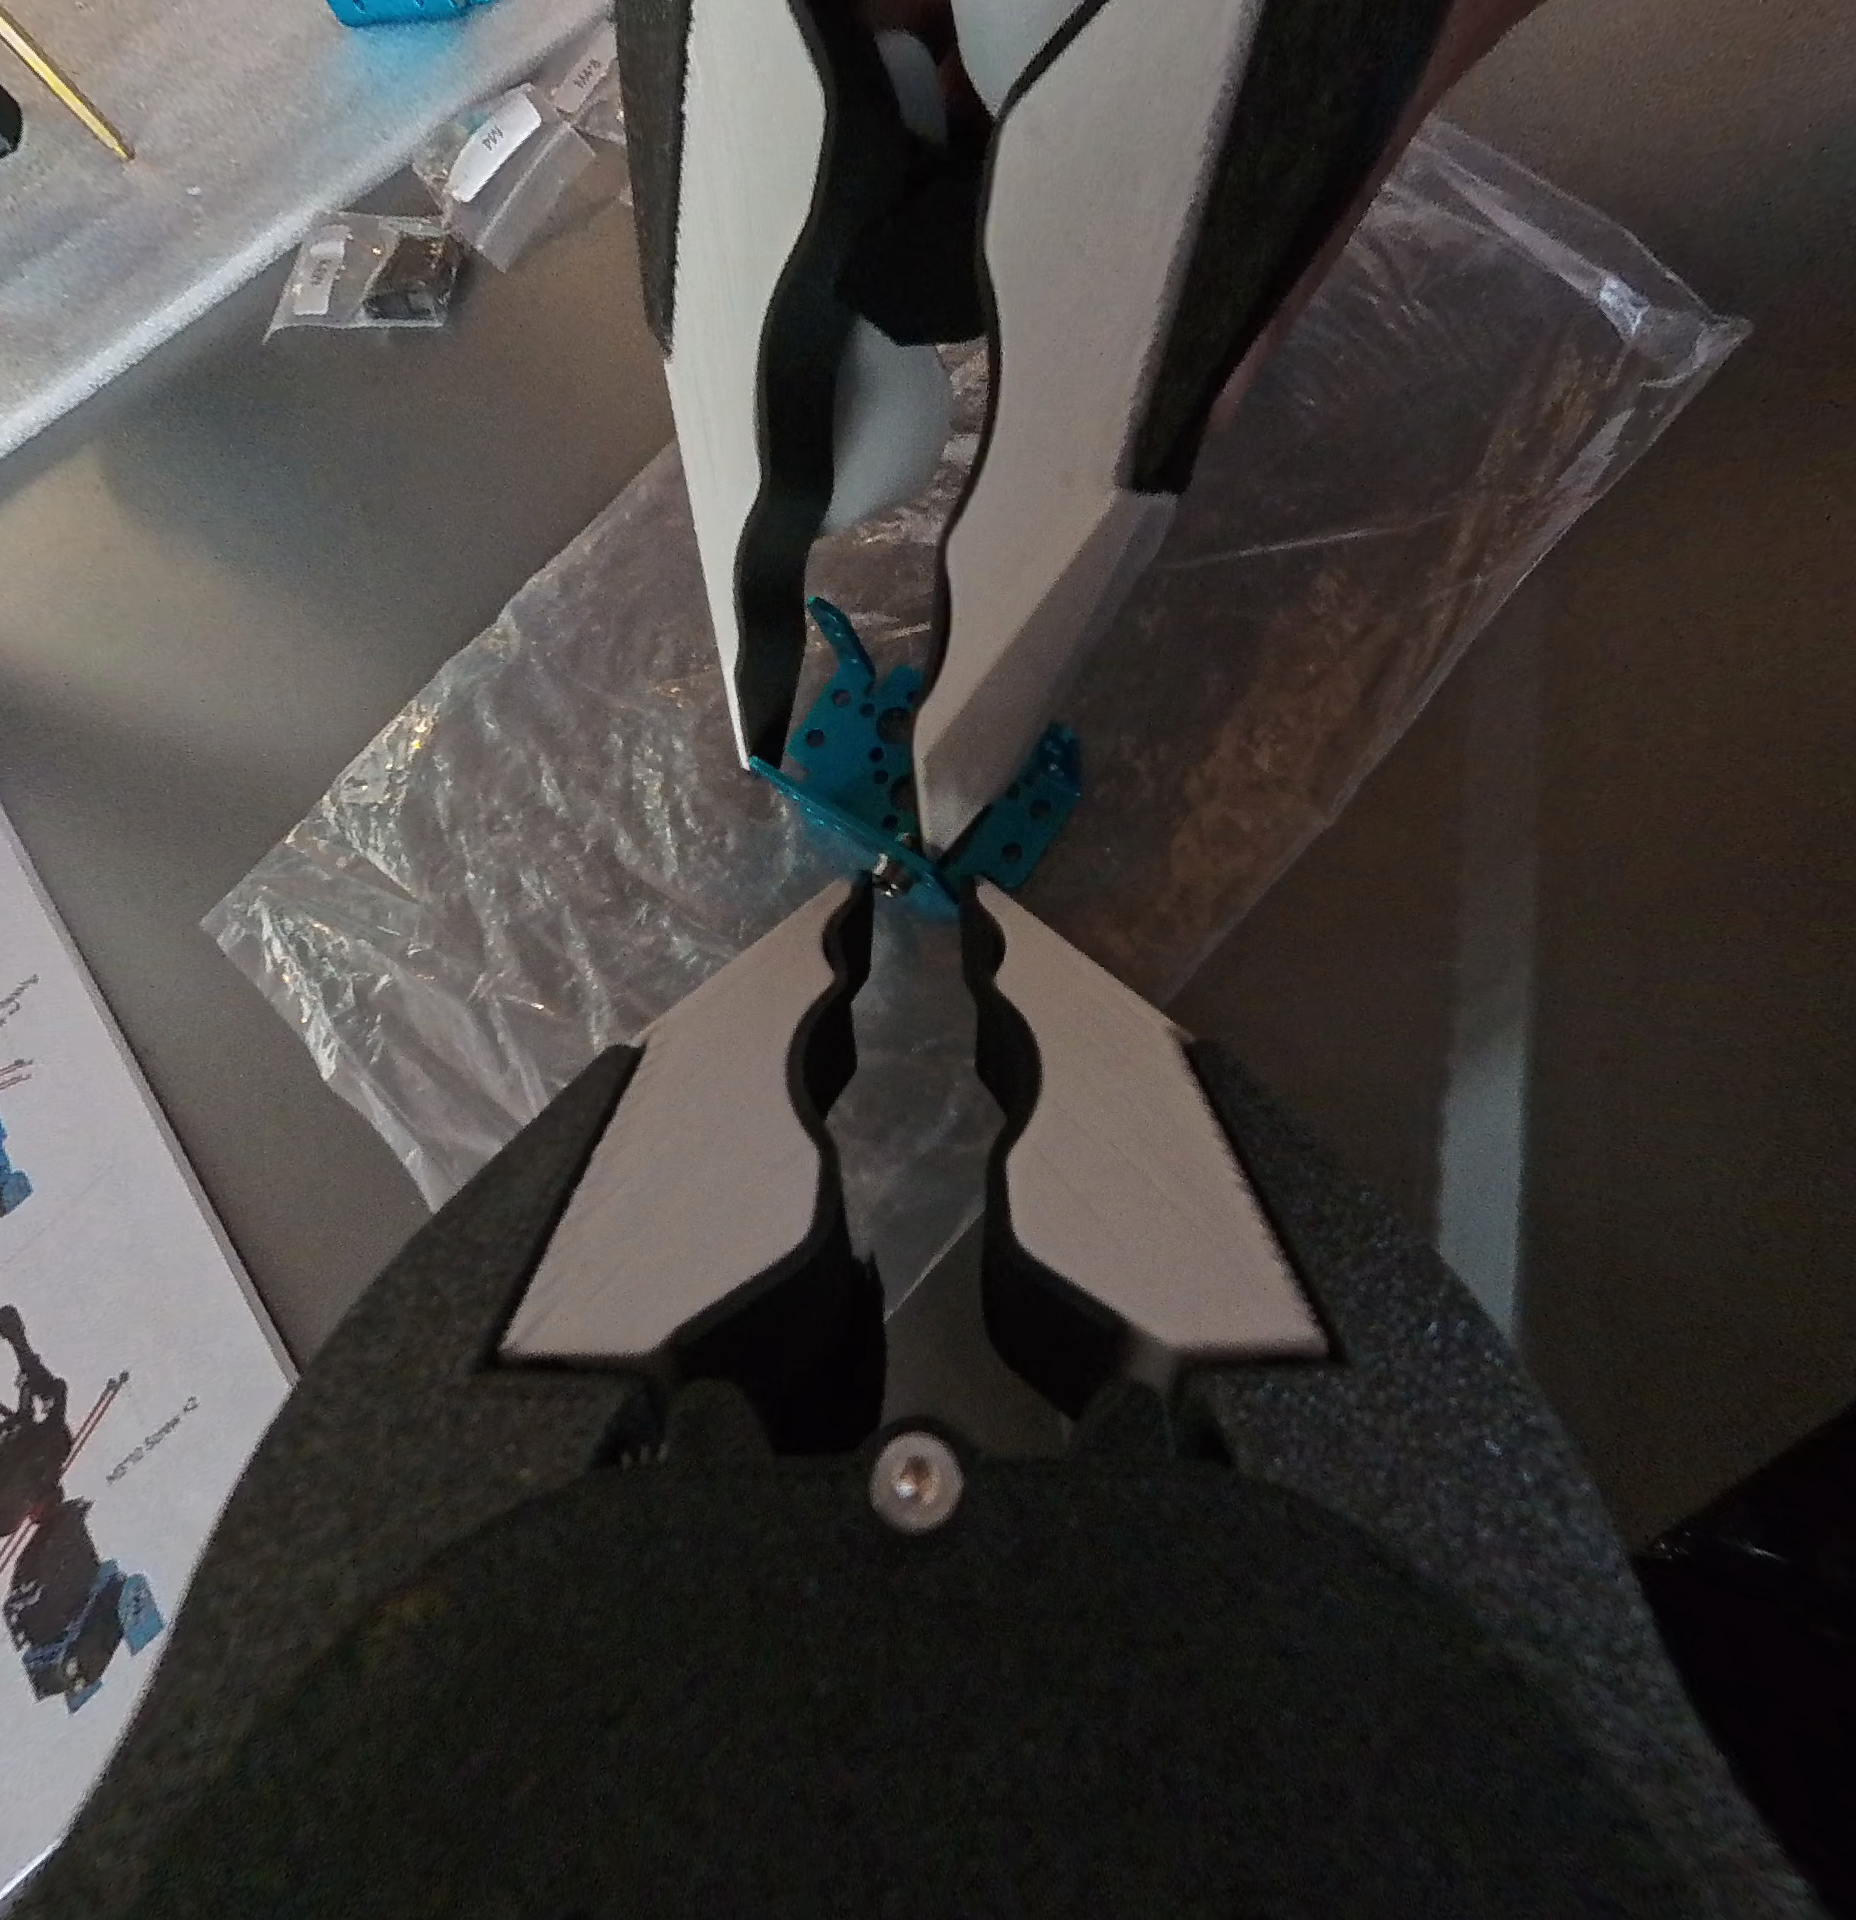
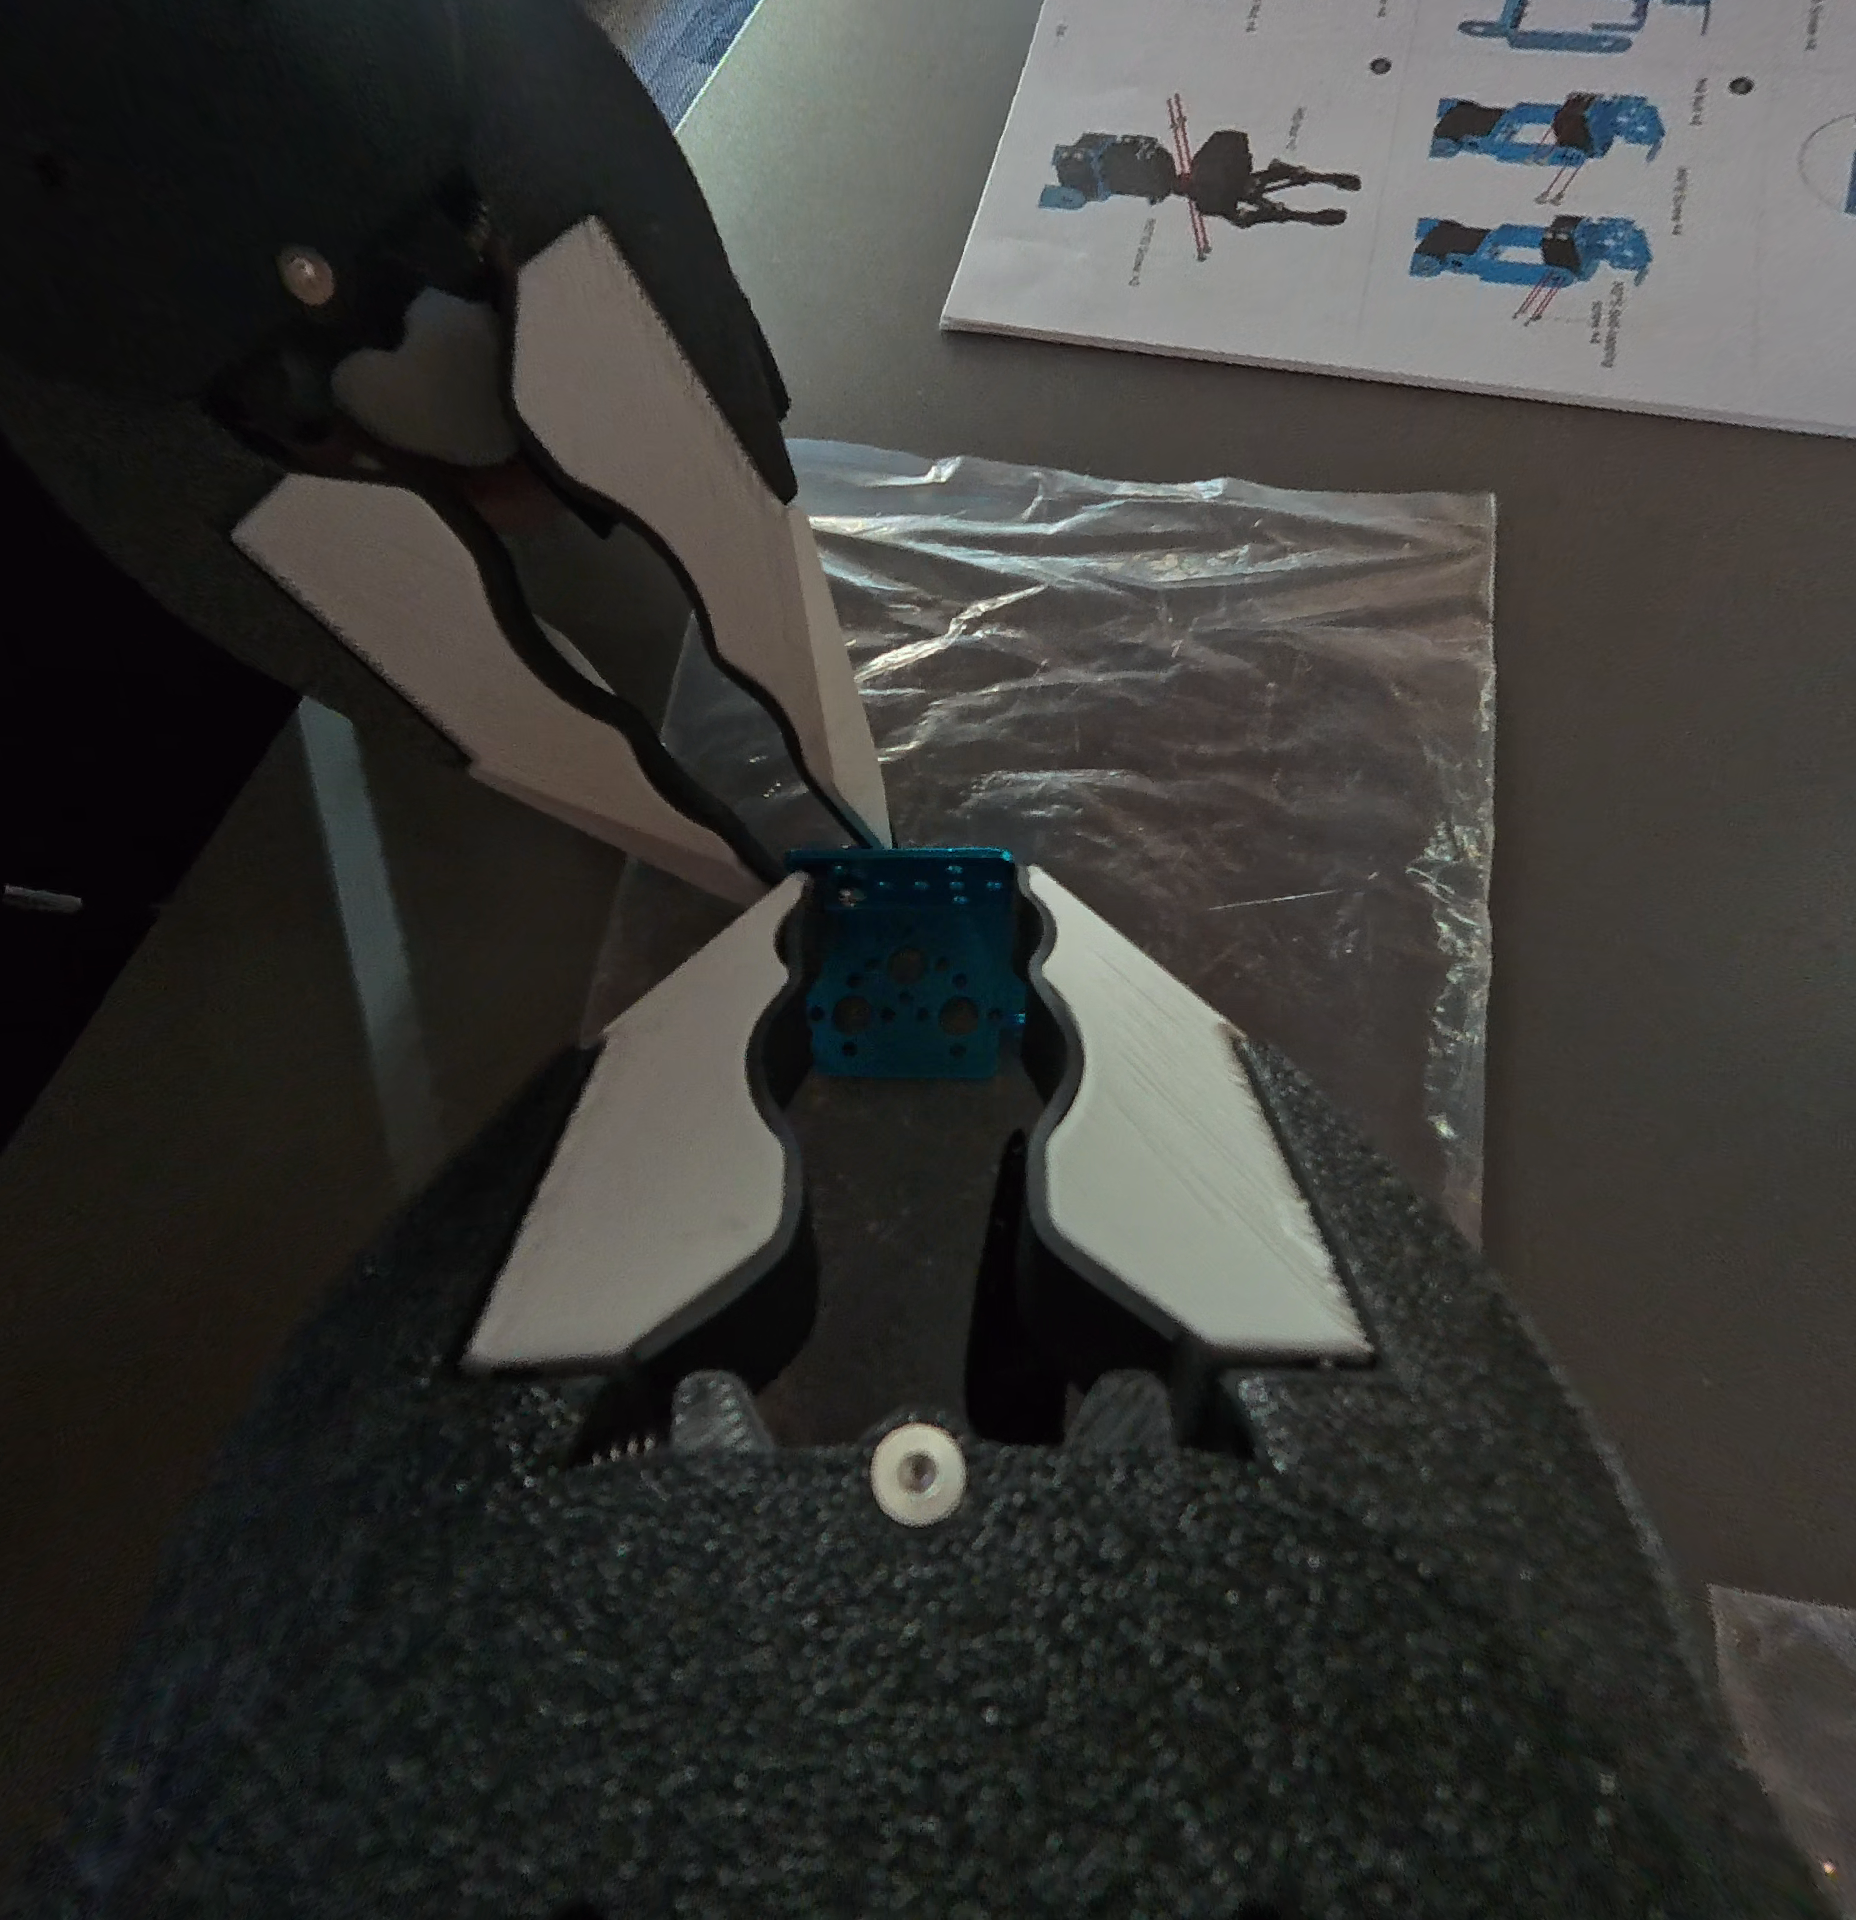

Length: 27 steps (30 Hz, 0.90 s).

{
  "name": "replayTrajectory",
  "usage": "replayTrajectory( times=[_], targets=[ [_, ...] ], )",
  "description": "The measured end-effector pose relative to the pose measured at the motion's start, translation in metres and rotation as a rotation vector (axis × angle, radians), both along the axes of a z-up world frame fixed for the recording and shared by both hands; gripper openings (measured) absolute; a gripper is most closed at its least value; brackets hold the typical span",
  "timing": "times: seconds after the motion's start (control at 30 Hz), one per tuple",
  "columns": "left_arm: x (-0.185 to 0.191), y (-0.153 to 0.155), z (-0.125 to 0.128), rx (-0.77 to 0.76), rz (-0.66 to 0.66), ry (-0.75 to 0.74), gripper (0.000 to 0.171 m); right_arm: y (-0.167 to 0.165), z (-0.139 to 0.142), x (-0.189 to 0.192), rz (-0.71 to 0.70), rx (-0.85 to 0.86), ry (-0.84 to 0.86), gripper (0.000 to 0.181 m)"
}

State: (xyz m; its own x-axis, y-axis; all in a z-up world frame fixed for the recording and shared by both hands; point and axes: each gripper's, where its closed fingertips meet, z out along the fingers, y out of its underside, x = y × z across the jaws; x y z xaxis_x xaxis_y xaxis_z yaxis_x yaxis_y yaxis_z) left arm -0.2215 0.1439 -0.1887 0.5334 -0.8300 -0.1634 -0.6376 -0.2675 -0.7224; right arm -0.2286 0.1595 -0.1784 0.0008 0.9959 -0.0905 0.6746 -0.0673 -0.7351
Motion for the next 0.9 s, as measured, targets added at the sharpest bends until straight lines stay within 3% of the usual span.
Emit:
replayTrajectory(
  times=[0.43,0.57,0.7,0.9],
  targets=[
    [0.0003,-0.0008,0.0002,0.004,-0.006,0.002,0.016,0.0002,0.0001,0.0005,-0.001,-0.017,0.006,0.034],
    [0.0004,-0.0011,0.0001,0.001,-0.007,-0.001,0.015,0.0037,0.0039,0.0014,-0.017,-0.036,0.028,0.020],
    [0.0009,-0.0010,0.0004,0.003,-0.006,0.000,0.016,-0.0021,0.0003,0.0010,0.012,-0.030,0.009,0.038],
    [0.0008,-0.0011,0.0004,0.005,-0.007,0.001,0.016,0.0005,-0.0002,0.0005,-0.008,-0.046,0.012,0.031]
  ],
)
